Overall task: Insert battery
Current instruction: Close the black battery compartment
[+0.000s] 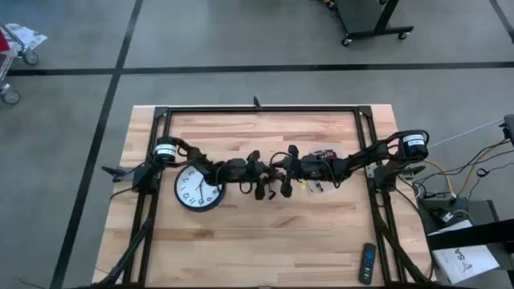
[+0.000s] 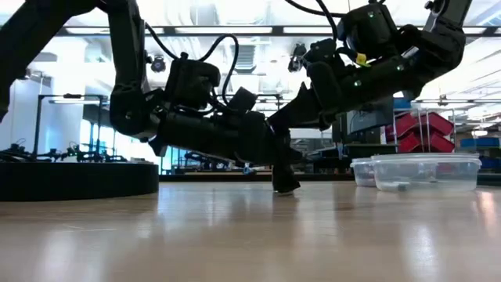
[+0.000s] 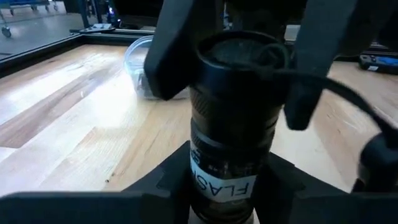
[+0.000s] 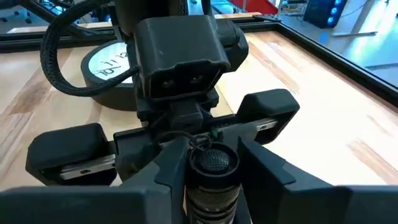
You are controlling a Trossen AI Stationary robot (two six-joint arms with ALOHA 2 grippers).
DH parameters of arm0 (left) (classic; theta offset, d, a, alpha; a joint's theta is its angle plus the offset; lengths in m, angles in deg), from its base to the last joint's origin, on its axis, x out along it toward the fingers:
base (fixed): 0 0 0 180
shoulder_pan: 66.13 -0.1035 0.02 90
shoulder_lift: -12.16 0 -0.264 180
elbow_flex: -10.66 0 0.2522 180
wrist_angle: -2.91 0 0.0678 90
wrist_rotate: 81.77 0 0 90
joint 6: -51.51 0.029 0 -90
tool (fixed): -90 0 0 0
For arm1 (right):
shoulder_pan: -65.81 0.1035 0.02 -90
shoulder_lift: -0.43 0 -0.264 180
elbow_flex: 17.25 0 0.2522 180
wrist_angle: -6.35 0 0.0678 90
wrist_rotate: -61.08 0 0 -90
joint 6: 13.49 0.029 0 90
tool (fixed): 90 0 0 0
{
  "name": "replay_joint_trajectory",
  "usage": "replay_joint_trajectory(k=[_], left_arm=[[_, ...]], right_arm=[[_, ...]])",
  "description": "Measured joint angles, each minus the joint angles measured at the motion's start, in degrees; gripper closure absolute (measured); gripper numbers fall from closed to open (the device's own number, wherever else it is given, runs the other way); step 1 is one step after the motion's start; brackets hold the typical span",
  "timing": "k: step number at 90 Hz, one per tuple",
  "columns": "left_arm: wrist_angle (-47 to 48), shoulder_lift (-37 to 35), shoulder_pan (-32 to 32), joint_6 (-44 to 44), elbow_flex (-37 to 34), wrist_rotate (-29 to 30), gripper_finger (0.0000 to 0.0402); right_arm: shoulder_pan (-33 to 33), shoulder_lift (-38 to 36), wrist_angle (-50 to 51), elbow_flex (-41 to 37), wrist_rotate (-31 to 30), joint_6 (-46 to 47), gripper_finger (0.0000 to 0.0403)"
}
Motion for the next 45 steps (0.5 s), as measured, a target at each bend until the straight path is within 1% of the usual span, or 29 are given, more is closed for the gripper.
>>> replay_joint_trajectory(k=[20,36,45], left_arm=[[0.0,0.1,0.0,0.0,0.0,0.1,0.0298],[-0.2,0.1,0.0,-0.5,0.0,0.1,0.0285],[-0.4,0.1,0.0,-0.6,0.0,0.4,0.0285]], right_arm=[[0.0,-0.2,1.5,0.2,0.0,-1.0,0.0306],[0.0,-0.2,0.1,-0.8,0.0,-2.1,0.0307],[0.0,0.6,-3.1,-1.9,0.0,-2.4,0.0307]])
